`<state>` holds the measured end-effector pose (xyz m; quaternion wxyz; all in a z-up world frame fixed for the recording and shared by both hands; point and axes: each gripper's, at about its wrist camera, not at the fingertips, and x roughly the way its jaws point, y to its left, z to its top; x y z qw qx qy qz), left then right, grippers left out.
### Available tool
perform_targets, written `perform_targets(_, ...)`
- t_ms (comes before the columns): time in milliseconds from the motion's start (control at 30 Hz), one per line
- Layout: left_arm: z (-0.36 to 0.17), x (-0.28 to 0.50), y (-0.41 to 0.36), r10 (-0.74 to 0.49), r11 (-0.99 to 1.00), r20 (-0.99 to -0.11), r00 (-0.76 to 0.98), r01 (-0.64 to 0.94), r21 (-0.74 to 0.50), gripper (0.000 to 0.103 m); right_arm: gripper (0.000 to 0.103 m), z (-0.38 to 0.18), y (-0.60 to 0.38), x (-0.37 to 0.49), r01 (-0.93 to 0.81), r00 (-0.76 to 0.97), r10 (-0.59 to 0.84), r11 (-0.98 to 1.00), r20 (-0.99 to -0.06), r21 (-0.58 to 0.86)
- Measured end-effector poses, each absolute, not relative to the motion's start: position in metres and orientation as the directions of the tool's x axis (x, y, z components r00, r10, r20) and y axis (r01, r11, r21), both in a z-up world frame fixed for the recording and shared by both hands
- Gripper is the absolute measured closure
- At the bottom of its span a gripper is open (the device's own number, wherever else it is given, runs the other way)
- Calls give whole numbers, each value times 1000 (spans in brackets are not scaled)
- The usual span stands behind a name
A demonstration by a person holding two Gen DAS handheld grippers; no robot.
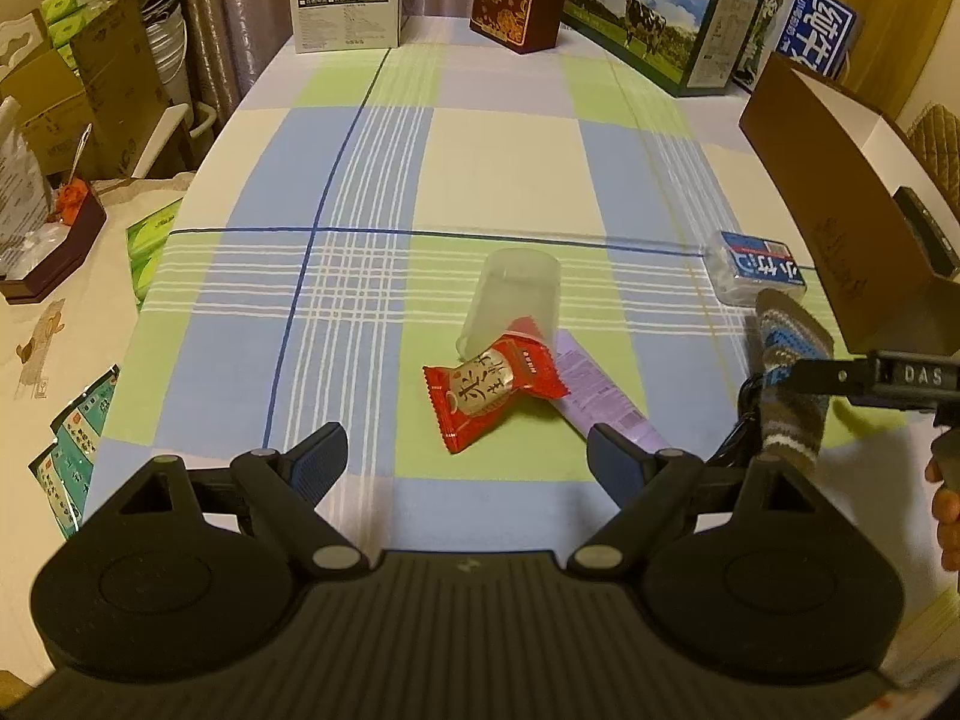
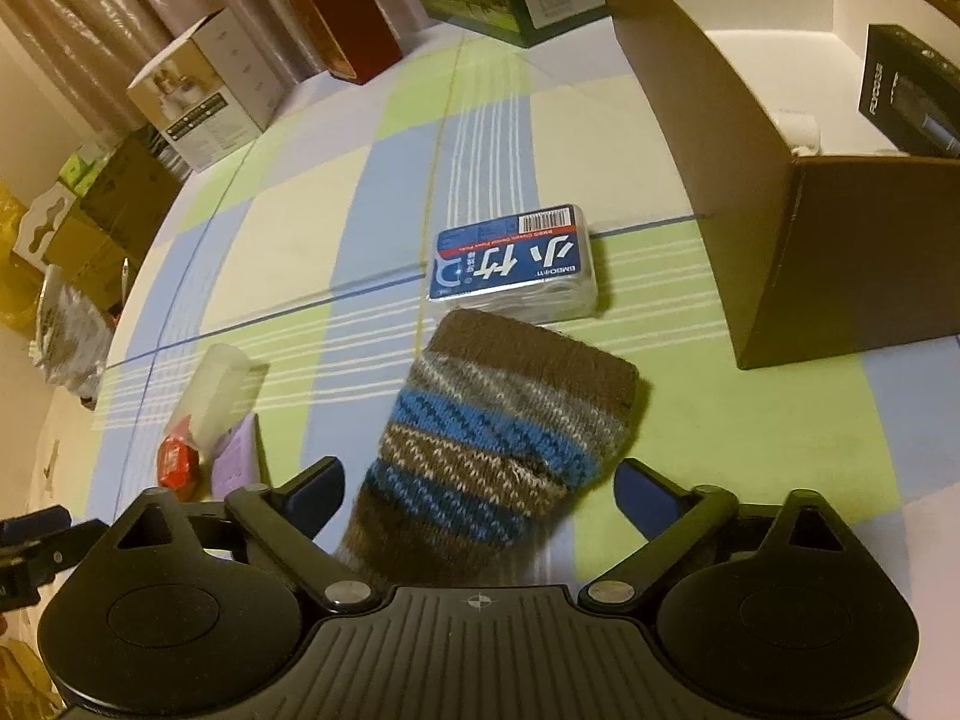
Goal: Organize objects
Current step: 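Grasp the striped knit sock with the right tool while the left tool grasps the red snack packet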
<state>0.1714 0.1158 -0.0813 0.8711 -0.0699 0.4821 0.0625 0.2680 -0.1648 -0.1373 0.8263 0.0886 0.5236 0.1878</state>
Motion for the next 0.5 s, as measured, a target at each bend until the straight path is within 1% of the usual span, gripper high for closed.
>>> perform_targets(33,-83,173,117,39,983,-851,524,-174,-62,19,19,-140,-164,269,-214,378,403,914,-834,345)
perform_targets(67,-85,174,117,37,983,-852,522,-172,-63,19,39,-141,-164,270,-214,376,403,914,-834,345)
perform_targets(100,-86,176,117,33,984,-853,521,-168,-64,19,43,-142,-165,270,-213,377,403,914,-834,346)
perform_targets(133,-87,178,117,30,985,-853,521,-162,-65,19,57,-140,-167,270,-213,380,421,906,-824,365)
perform_targets(167,-88,179,117,28,986,-853,521,-157,-63,19,79,-138,-170,269,-216,383,447,894,-809,391)
perform_targets(267,-91,183,116,22,989,-851,524,-136,-58,19,84,-128,-177,267,-218,413,442,897,-796,384)
perform_targets(333,-93,184,116,18,992,-849,527,-117,-51,19,84,-120,-185,265,-210,436,444,896,-783,391)
perform_targets(500,-101,190,112,12,999,-841,541,-36,-8,21,84,-107,-204,258,-188,453,422,906,-785,379)
